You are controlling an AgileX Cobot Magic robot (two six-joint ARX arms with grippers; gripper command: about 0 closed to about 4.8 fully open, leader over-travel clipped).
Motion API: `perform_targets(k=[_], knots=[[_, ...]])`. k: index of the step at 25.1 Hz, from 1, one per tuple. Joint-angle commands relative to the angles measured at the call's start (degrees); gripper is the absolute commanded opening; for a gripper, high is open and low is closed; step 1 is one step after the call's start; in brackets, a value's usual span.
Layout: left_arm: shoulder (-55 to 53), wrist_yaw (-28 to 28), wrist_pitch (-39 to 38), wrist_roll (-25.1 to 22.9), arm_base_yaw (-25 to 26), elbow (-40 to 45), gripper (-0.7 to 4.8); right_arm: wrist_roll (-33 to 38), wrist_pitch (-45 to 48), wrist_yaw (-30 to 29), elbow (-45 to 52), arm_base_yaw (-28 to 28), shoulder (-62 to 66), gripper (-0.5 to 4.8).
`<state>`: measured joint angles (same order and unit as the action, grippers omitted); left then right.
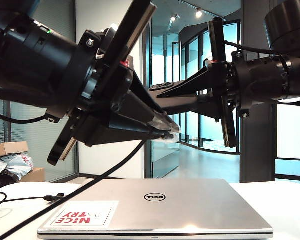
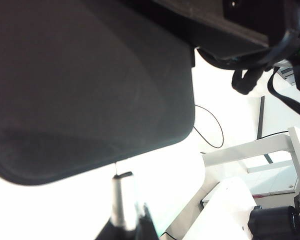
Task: Pick up the charging cable and the phone, plug the charging cable into the charging port on the phone, and finally place them back on the table.
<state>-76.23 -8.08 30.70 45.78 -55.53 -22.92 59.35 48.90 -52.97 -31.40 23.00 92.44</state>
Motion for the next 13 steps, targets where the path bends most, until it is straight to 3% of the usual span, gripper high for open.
perform_targets(k=[1,13], knots=[[0.17,0.57,2.23,-0.31,0.11,-0.2,-0.06,0.72,2.34,-0.9,-0.15,0.48,-0.48,-0.06],[0.17,0.57,2.16,-0.31,0.09,-0.2,-0.06,3.69,6.62,2.54,2.64,0.35,-0.5,-0.06]])
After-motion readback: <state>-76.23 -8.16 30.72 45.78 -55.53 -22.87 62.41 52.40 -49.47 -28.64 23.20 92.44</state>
